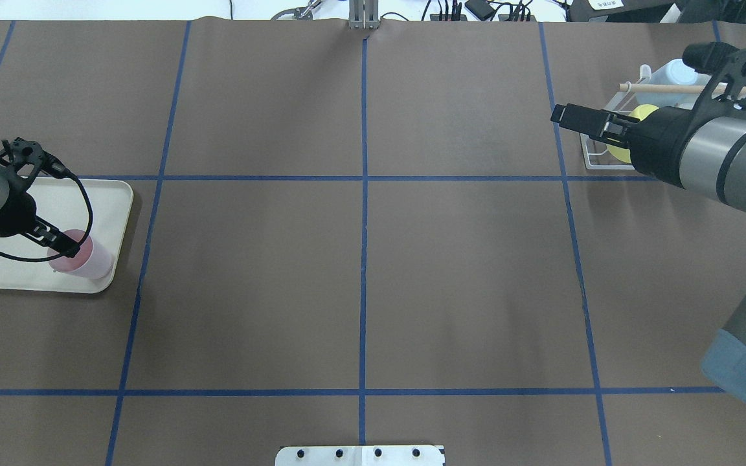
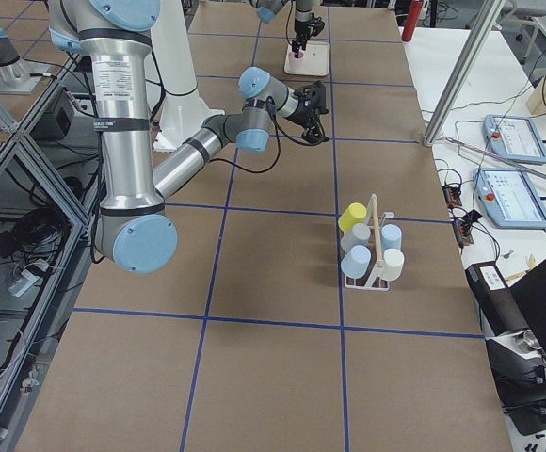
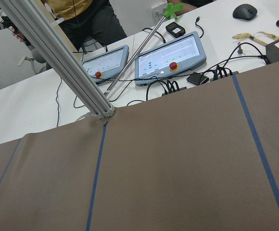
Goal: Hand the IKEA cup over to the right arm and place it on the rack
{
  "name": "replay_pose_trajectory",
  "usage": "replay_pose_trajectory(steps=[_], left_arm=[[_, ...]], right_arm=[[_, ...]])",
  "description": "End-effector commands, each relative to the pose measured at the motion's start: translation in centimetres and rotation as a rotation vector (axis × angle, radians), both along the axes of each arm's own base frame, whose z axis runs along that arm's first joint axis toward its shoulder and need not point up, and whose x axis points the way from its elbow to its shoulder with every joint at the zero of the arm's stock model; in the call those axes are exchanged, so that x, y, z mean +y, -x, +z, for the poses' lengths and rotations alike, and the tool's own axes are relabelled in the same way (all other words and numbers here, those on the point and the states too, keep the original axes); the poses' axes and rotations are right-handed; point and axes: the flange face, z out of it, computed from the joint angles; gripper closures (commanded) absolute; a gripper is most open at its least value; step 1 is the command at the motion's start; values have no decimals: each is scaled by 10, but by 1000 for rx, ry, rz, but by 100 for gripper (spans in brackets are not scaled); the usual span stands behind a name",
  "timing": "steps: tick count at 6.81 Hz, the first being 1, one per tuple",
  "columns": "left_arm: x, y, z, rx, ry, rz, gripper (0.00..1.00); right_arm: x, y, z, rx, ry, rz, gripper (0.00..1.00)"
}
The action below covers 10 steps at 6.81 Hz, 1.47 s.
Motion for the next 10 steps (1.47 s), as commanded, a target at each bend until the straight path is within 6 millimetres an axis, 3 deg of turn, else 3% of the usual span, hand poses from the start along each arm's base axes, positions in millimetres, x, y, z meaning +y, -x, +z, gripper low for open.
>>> replay_pose_trajectory(steps=[1, 3, 4, 7, 9, 10], left_arm=[[0, -1, 1, -1, 1, 2, 67], [3, -10, 5, -4, 2, 21, 94], [3, -10, 3, -3, -2, 25, 100], [10, 4, -17, 16, -36, 13, 100], [-26, 63, -22, -13, -19, -125, 100], [-52, 97, -40, -19, -52, -228, 100]], right_arm=[[0, 1, -1, 0, -2, -2, 0], [-1, 2, -2, 0, -6, -3, 0], [-2, 2, -2, 0, -6, -2, 0], [-2, 3, -7, -7, -12, -3, 0], [-3, 3, -9, -10, -14, -4, 0], [-3, 4, -11, -18, -14, -3, 0]])
